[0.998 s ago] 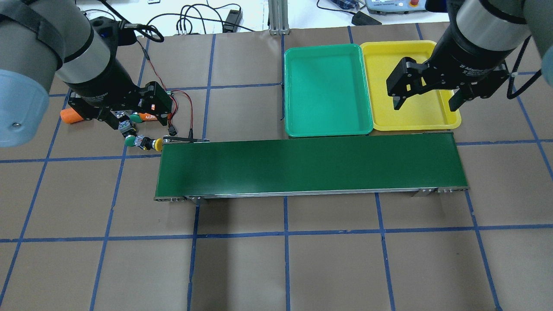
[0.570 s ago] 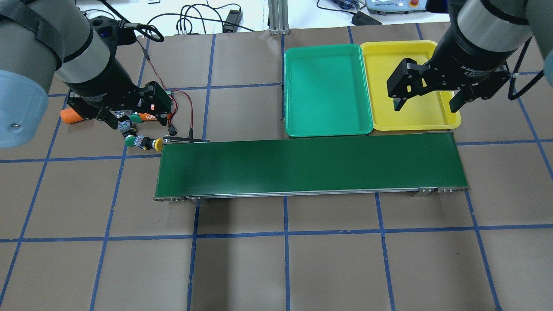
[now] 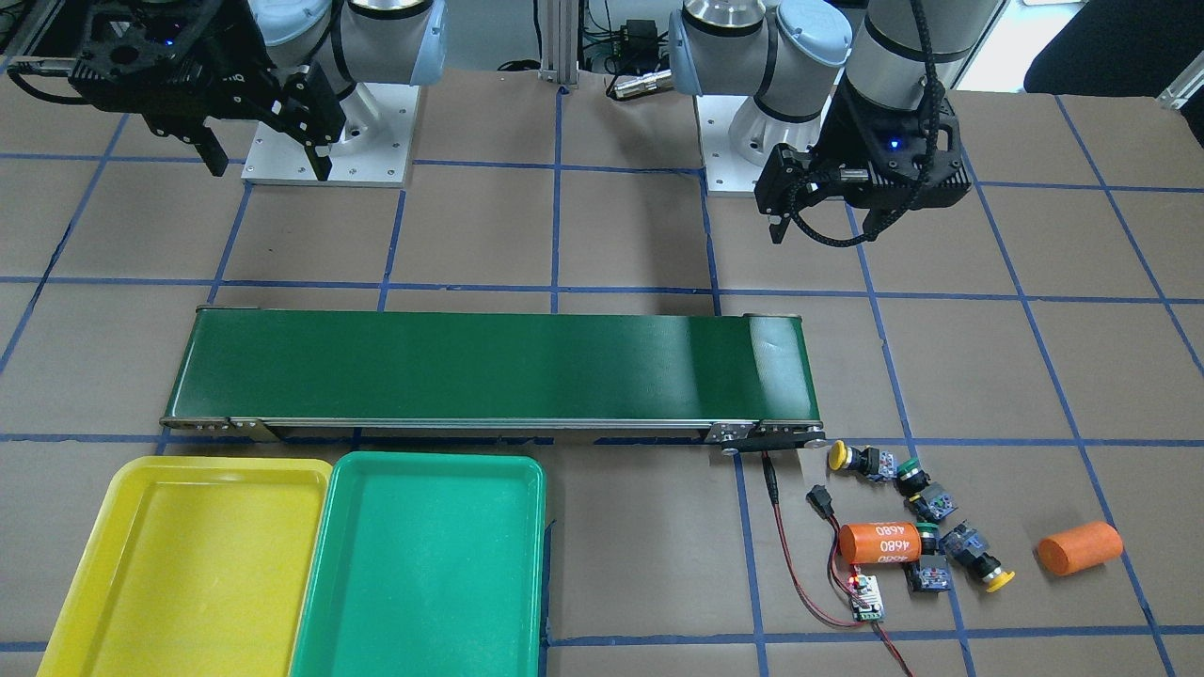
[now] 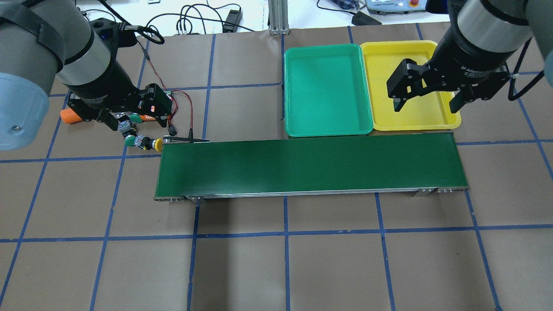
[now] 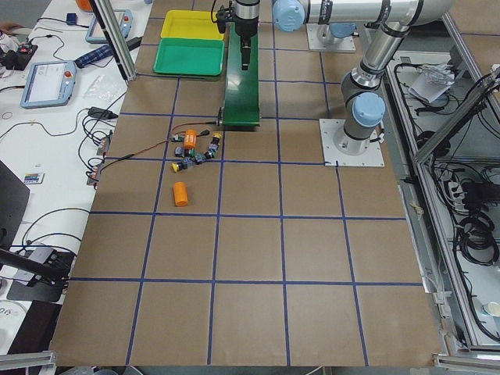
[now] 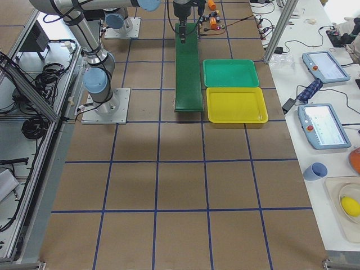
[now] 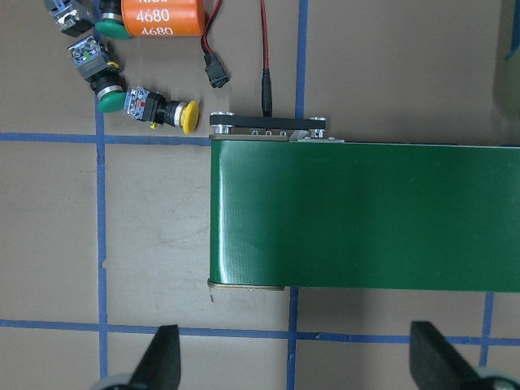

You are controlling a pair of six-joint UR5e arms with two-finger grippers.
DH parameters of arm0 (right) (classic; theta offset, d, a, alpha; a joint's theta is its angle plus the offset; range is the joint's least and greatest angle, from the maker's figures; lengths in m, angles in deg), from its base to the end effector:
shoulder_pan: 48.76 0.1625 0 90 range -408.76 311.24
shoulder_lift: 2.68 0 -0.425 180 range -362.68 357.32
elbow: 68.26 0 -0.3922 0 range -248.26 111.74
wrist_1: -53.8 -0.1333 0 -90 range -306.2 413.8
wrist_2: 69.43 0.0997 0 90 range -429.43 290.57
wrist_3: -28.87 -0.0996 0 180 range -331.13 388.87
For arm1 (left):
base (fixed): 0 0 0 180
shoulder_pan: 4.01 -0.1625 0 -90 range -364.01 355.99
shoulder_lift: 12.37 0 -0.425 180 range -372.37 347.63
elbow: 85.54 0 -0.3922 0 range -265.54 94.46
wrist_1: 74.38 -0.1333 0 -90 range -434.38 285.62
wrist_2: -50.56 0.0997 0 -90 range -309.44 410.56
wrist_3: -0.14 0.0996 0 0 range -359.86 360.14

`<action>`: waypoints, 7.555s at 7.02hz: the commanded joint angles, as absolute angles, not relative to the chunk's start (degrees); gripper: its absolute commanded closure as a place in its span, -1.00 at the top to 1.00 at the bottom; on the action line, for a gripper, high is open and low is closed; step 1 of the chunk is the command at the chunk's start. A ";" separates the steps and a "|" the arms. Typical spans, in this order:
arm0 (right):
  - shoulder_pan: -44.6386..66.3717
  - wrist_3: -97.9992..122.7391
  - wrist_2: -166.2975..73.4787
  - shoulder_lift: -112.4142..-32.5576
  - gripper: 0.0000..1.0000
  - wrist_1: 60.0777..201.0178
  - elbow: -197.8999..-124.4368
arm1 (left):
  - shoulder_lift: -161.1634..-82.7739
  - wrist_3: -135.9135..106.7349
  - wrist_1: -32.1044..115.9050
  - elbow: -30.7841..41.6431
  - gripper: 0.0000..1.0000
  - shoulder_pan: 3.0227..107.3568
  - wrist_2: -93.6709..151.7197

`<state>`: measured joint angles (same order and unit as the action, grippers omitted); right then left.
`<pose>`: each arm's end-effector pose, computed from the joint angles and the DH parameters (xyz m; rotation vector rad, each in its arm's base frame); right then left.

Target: Sort buttons by color to trays

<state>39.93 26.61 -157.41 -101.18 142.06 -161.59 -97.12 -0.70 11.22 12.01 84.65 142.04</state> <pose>0.1269 -0.4363 0.5248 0.0951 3.1030 -0.0925 -0.1200 -0.4592 0.4741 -0.0600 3.1145 -0.0569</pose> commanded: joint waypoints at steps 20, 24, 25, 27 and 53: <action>39.65 26.59 -157.06 -101.12 1.00 141.87 -161.60 | -95.52 -0.12 10.96 14.30 1.00 83.97 141.97; 39.83 26.41 -157.06 -101.12 1.00 141.95 -161.60 | -98.49 -0.03 7.81 14.48 1.00 74.17 142.32; 39.57 26.41 -156.97 -101.12 1.00 141.96 -161.60 | -100.51 1.53 1.97 14.39 1.00 71.00 142.49; 39.56 26.32 -156.88 -101.12 1.00 141.96 -161.60 | -103.68 8.04 -0.54 14.13 1.00 67.11 142.49; 39.56 26.50 -157.50 -101.99 1.00 142.04 -163.01 | -142.72 12.80 -24.72 -5.21 1.00 55.76 145.47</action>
<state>39.63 26.49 -157.45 -101.85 142.23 -162.92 -142.61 12.78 -24.72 -5.22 55.84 144.06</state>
